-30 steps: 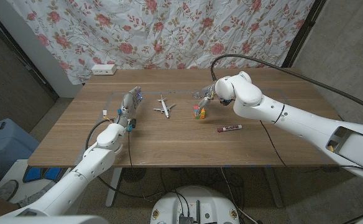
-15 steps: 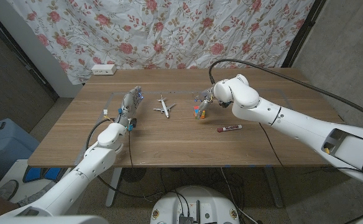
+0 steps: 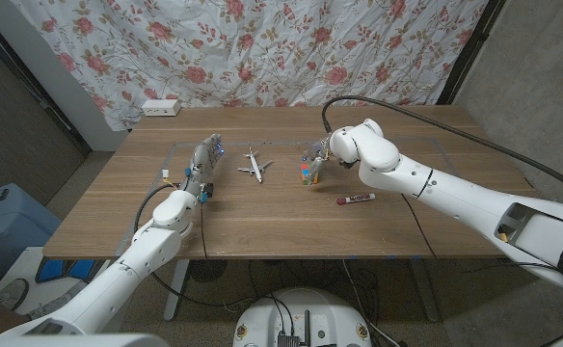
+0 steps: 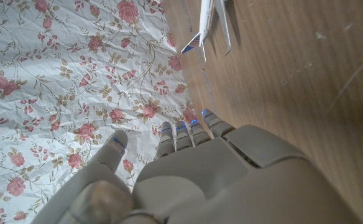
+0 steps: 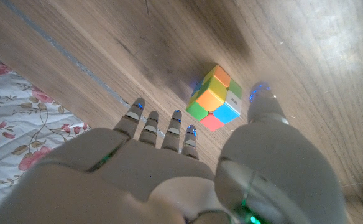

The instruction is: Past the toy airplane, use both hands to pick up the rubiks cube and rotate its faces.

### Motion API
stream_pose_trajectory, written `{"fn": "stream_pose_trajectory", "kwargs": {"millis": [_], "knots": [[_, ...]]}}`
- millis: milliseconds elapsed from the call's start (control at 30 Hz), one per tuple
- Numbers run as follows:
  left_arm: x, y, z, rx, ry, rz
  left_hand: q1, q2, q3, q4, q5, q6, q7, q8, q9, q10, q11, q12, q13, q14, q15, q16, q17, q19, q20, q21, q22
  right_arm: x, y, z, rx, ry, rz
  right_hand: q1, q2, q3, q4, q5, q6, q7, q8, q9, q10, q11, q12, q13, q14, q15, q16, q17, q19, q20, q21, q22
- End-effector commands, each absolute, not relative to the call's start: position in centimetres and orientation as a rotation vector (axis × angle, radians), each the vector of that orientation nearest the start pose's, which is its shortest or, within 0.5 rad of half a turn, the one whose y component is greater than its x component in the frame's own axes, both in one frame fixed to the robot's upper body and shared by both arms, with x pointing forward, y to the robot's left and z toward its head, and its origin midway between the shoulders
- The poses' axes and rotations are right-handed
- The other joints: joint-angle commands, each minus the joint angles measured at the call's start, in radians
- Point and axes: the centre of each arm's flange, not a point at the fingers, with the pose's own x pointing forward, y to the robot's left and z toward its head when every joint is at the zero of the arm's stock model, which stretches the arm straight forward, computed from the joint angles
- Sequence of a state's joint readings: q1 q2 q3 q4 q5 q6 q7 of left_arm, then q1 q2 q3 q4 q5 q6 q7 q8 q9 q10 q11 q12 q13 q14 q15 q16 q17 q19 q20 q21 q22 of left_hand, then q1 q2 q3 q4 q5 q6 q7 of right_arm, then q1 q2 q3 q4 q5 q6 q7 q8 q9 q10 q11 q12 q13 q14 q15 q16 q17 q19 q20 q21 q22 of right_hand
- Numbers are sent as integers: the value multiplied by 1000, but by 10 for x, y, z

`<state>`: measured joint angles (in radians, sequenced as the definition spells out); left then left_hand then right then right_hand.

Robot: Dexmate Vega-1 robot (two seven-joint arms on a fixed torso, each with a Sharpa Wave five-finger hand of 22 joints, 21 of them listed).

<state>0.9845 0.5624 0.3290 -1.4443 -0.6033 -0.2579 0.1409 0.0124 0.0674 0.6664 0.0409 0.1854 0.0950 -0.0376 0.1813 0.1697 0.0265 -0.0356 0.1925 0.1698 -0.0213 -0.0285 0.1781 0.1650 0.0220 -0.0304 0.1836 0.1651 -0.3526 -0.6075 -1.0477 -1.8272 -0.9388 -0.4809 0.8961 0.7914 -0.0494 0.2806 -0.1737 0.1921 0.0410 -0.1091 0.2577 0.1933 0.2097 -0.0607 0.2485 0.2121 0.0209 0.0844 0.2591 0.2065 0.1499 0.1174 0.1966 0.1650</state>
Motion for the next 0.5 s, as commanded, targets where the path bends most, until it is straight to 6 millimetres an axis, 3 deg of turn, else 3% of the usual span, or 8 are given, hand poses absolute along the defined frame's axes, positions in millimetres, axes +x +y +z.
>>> {"fn": "stream_pose_trajectory", "kwargs": {"millis": [33,100,500], "knots": [[627,304,-63,-24,-541,-85,0,52,4,-4,1,7,-1,0,2,13,-3,1,5,7,-30,0,5,6,-26,8,5,591,-73,33,-1979,-222,264,17,-4,14,2,-3,42,-8,16,5,45,-19,13,5,37,-14,13,0,31,-4,10,2],[627,302,-64,-24,-538,-93,0,52,4,-4,1,8,-2,0,2,14,-4,1,5,8,-30,0,5,7,-27,8,5,591,-73,32,-1977,-232,255,26,-10,19,2,-6,66,-16,23,6,69,-35,16,5,57,-27,16,-2,43,-6,9,2],[627,296,-68,-24,-526,-110,-2,51,3,-2,1,12,-2,1,3,16,-3,1,6,9,-29,0,5,7,-26,7,5,591,-72,27,-1987,-263,221,43,-16,33,6,-6,142,-48,47,7,151,-53,29,5,116,-61,27,-5,68,-10,4,2]]}}
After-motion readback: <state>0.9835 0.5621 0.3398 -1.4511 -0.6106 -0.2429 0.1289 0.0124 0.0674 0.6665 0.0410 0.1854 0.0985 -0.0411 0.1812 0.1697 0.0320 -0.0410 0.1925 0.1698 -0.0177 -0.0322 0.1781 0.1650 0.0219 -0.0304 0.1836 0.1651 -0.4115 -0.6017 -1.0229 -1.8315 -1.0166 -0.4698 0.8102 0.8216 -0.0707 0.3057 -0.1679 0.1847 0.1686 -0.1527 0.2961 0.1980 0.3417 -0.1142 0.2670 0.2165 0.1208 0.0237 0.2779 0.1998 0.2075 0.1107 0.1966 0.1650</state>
